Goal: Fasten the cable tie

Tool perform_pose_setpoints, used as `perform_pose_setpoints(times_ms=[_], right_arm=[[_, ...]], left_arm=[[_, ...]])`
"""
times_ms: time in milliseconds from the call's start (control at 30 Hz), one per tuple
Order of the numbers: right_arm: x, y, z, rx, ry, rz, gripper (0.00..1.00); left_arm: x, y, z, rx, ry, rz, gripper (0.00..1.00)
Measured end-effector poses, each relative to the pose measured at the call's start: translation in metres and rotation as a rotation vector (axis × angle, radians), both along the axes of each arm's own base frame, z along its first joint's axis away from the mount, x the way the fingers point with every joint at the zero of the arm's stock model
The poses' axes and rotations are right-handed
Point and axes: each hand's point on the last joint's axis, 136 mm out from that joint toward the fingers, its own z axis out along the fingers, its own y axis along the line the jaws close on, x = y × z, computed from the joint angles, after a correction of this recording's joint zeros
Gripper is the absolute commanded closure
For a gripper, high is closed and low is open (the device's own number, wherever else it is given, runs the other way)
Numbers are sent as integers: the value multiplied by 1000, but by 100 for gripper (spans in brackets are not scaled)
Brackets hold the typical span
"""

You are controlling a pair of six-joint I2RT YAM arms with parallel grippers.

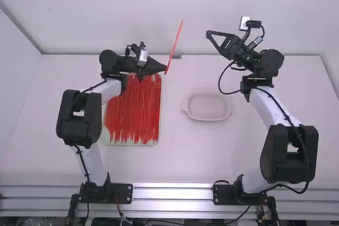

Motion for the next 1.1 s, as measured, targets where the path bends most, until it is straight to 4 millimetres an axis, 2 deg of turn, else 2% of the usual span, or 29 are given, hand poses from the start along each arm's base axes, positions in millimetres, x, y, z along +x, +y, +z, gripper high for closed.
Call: perform_pose_setpoints(times_ms=[167, 433, 700, 833, 1000, 1100], right_arm=[[-1, 19, -21, -42, 83, 54, 43], [-18, 57, -31, -82, 44, 129, 42], [-20, 81, -54, -125, 104, 142, 43], [-20, 89, -59, -139, 107, 137, 43], [-23, 101, -59, -145, 84, 129, 43], [-24, 110, -58, -144, 73, 122, 44]], left_arm=[[-2, 12, 10, -4, 2, 29, 98], [3, 12, 14, -27, 132, 51, 98], [6, 12, 18, -50, 186, 69, 98], [8, 12, 21, -60, 208, 75, 98], [6, 4, 30, -63, 202, 55, 98], [0, -9, 36, -61, 192, 23, 98]])
